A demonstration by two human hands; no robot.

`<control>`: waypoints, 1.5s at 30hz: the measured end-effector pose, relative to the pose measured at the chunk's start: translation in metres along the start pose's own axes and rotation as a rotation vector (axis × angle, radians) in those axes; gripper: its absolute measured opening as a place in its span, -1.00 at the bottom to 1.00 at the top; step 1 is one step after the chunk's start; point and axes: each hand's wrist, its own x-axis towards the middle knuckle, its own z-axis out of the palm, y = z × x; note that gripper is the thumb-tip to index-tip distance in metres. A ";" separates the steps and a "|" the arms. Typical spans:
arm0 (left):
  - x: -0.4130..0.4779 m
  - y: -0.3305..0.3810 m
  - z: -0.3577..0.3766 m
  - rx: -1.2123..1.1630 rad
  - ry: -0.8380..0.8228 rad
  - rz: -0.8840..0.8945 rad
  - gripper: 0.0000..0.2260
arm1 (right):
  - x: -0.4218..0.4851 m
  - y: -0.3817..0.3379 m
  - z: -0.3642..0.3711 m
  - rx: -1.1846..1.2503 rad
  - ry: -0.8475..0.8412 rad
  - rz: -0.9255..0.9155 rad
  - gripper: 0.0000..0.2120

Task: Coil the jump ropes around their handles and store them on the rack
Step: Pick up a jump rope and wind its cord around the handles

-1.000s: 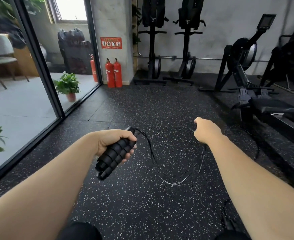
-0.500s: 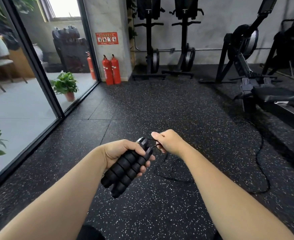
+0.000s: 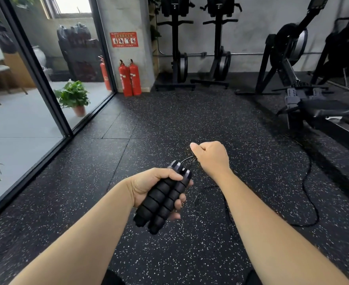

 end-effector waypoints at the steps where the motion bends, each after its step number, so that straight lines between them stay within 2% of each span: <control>1: 0.002 0.000 0.001 0.002 0.006 0.013 -0.45 | 0.001 0.002 0.000 -0.002 0.020 0.010 -0.48; 11: 0.032 -0.003 -0.003 -0.064 -0.033 0.096 -0.38 | 0.007 0.024 0.001 0.026 0.165 0.149 -0.53; 15: 0.040 -0.004 -0.002 -0.047 -0.055 0.056 -0.41 | 0.006 0.031 -0.002 0.038 0.183 0.191 -0.51; 18: 0.043 -0.006 -0.004 0.022 -0.058 -0.017 -0.34 | 0.005 0.034 -0.002 0.027 0.200 0.189 -0.52; 21: 0.049 -0.009 -0.004 0.025 0.017 -0.070 -0.26 | 0.002 0.039 0.000 0.034 0.220 0.209 -0.50; 26: 0.060 -0.016 -0.006 0.035 0.149 0.028 -0.29 | -0.003 0.054 0.006 0.183 0.171 0.279 -0.49; 29: 0.056 -0.008 -0.009 -0.027 0.121 0.122 -0.49 | 0.001 0.057 0.002 0.425 0.059 0.320 -0.57; 32: 0.046 0.000 -0.017 -0.085 0.079 0.185 -0.44 | 0.006 0.064 -0.007 0.634 -0.018 0.401 -0.69; 40: 0.031 0.003 -0.023 -0.040 0.055 0.167 -0.47 | 0.003 0.067 -0.011 0.201 0.030 0.251 -0.57; 45: 0.028 0.001 -0.015 0.032 0.161 0.283 -0.47 | 0.005 0.059 -0.004 0.050 -0.038 0.285 -0.61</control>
